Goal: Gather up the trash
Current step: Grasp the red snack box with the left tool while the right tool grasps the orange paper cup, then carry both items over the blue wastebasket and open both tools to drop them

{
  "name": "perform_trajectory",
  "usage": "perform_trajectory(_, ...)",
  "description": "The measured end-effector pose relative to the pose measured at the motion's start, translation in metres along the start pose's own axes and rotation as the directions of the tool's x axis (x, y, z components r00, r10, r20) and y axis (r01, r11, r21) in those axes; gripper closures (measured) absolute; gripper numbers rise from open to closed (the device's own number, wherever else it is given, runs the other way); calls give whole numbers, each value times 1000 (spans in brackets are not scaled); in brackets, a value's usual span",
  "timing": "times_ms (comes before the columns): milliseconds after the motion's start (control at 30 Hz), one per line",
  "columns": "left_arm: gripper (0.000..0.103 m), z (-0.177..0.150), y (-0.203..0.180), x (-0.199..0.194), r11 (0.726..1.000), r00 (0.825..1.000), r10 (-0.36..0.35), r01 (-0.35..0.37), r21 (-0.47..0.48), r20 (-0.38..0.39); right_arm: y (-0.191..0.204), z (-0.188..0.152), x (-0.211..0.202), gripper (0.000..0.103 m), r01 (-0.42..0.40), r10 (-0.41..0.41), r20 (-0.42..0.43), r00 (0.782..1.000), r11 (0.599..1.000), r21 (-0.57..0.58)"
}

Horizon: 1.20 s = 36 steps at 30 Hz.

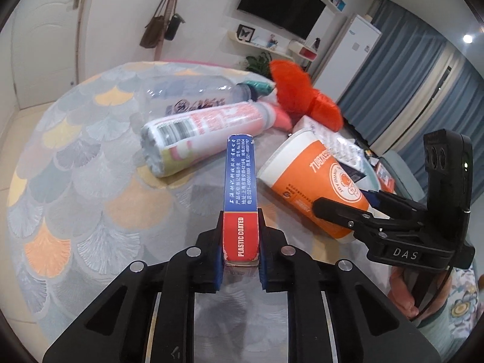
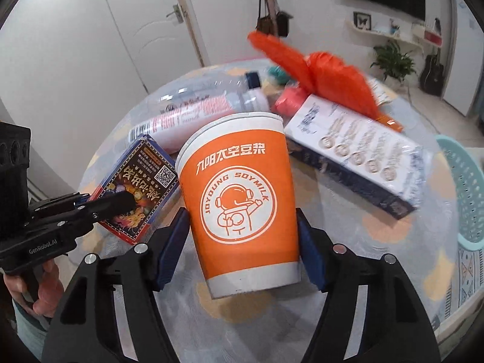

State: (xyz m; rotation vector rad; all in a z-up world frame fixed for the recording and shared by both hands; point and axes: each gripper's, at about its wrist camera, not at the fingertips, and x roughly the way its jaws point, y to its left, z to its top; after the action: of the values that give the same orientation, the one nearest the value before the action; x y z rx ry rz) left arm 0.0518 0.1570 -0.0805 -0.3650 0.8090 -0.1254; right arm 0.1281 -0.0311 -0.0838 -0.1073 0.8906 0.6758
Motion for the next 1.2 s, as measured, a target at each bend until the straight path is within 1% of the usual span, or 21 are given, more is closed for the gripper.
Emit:
perform_trajectory(167, 87, 7, -18, -7, 999, 999, -20, 19, 27, 32, -12, 0, -31, 38, 34, -36, 66, 997, 999, 24)
perform_trajectory(333, 87, 22, -47, -10, 995, 997, -53, 48, 82, 64, -32, 3, -64, 38, 89, -96, 143, 985, 994, 56)
perform_trajectory(567, 87, 50, -104, 2, 979, 991, -110, 94, 182, 79, -74, 5, -112, 38, 190, -215, 242, 946, 974, 125)
perform_trajectory(733, 87, 75, -158, 17, 953, 985, -154, 127, 275, 80, -124, 5, -135, 38, 226, -285, 276, 918, 947, 227)
perform_trajectory(767, 87, 80, -167, 20, 947, 983, -164, 135, 290, 78, -140, 6, -139, 38, 235, -307, 278, 910, 936, 263)
perform_trajectory(867, 87, 92, -191, 32, 935, 980, -186, 154, 319, 70, -177, 3, -147, 38, 247, -346, 275, 897, 908, 338)
perform_trajectory(1000, 87, 110, -231, 56, 911, 969, -244, 218, 350, 32, -229, -2, -147, 38, 267, -404, 243, 882, 853, 449)
perform_trajectory(1067, 87, 118, -251, 71, 898, 966, -258, 234, 372, 16, -259, -6, -142, 38, 269, -422, 212, 882, 818, 509)
perform_trajectory(1200, 87, 127, -281, 103, 881, 961, -276, 262, 394, -23, -300, -13, -124, 38, 272, -433, 152, 889, 764, 585)
